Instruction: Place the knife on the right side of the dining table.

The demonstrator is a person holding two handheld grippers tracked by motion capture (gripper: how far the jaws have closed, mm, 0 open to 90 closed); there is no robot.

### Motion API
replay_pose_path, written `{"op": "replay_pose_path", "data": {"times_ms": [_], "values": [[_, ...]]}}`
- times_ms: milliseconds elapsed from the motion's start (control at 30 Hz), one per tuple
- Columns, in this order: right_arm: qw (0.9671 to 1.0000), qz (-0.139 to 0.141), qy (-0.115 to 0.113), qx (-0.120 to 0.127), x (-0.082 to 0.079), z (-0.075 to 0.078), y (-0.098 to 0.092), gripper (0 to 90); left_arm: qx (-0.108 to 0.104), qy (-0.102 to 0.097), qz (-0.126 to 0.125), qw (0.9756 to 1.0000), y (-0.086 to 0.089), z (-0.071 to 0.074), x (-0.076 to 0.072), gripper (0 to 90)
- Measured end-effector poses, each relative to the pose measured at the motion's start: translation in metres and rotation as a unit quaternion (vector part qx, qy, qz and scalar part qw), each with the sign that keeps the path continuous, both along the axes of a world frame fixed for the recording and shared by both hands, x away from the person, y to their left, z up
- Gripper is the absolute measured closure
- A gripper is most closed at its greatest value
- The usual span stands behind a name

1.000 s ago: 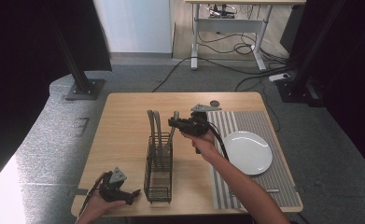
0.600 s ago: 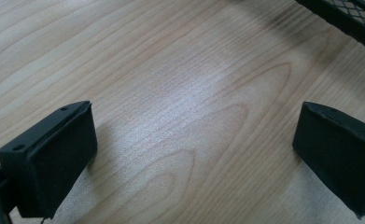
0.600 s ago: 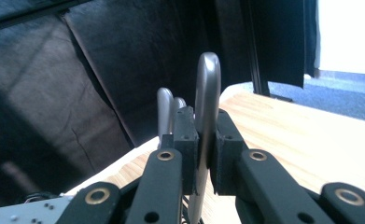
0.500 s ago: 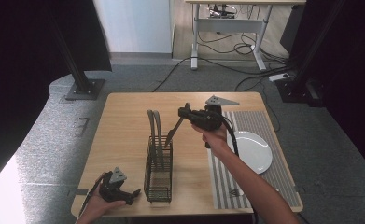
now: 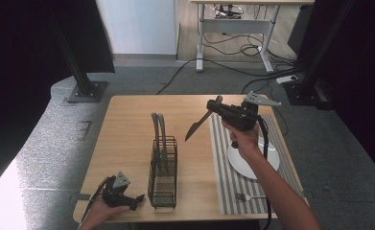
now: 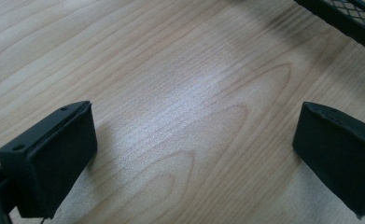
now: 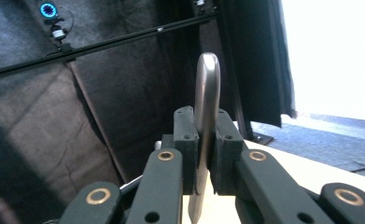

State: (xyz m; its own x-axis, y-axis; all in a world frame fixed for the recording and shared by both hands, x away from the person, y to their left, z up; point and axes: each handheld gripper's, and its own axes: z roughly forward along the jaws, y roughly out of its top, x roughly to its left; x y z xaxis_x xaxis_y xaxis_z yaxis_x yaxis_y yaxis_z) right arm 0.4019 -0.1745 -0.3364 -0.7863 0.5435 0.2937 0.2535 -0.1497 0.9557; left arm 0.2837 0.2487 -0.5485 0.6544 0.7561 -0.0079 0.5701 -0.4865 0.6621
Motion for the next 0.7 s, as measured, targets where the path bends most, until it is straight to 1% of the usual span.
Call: {"op": "replay_pose_path", "data": {"times_ms": [33, 100, 133, 167, 200, 233, 267, 400, 467, 600, 700], "values": [[0.9999, -0.008, 0.006, -0.004, 0.001, -0.003, -0.007, 82.8, 0.0, 0.0, 0.0, 1.0, 0.0, 0.0, 0.0, 0.0], [0.9999, -0.011, 0.009, -0.006, 0.001, -0.005, -0.008, 82.8, 0.0, 0.0, 0.0, 1.0, 0.0, 0.0, 0.0, 0.0], [0.9997, -0.015, 0.016, -0.01, 0.003, -0.012, -0.012, 82.8, 0.0, 0.0, 0.0, 1.0, 0.0, 0.0, 0.0, 0.0], [0.9997, -0.015, 0.016, -0.01, 0.003, -0.012, -0.012, 82.8, 0.0, 0.0, 0.0, 1.0, 0.0, 0.0, 0.0, 0.0], [0.9995, -0.018, 0.024, -0.013, 0.005, -0.02, -0.014, 82.8, 0.0, 0.0, 0.0, 1.0, 0.0, 0.0, 0.0, 0.0], [0.9993, -0.019, 0.028, -0.014, 0.006, -0.025, -0.014, 82.8, 0.0, 0.001, 0.0, 1.0, 0.0, 0.0, 0.0, 0.0], [0.9993, -0.019, 0.028, -0.014, 0.006, -0.025, -0.014, 82.8, 0.0, 0.001, 0.0, 1.0, 0.0, 0.0, 0.0, 0.0], [0.9984, -0.024, 0.047, -0.019, 0.013, -0.043, -0.015, 82.8, 0.0, 0.0, 0.001, 1.0, -0.001, 0.0, 0.0, 0.0], [0.998, -0.029, 0.053, -0.019, 0.017, -0.05, -0.014, 82.8, 0.0, 0.0, 0.001, 1.0, -0.001, 0.0, 0.0, 0.0], [0.9972, -0.034, 0.063, -0.023, 0.021, -0.061, -0.014, 82.8, 0.0, 0.0, 0.001, 1.0, -0.001, 0.0, 0.0, 0.0], [0.9969, -0.036, 0.067, -0.019, 0.024, -0.067, -0.013, 82.8, 0.0, 0.0, 0.0, 1.0, -0.001, 0.0, 0.0, 0.0]]}}
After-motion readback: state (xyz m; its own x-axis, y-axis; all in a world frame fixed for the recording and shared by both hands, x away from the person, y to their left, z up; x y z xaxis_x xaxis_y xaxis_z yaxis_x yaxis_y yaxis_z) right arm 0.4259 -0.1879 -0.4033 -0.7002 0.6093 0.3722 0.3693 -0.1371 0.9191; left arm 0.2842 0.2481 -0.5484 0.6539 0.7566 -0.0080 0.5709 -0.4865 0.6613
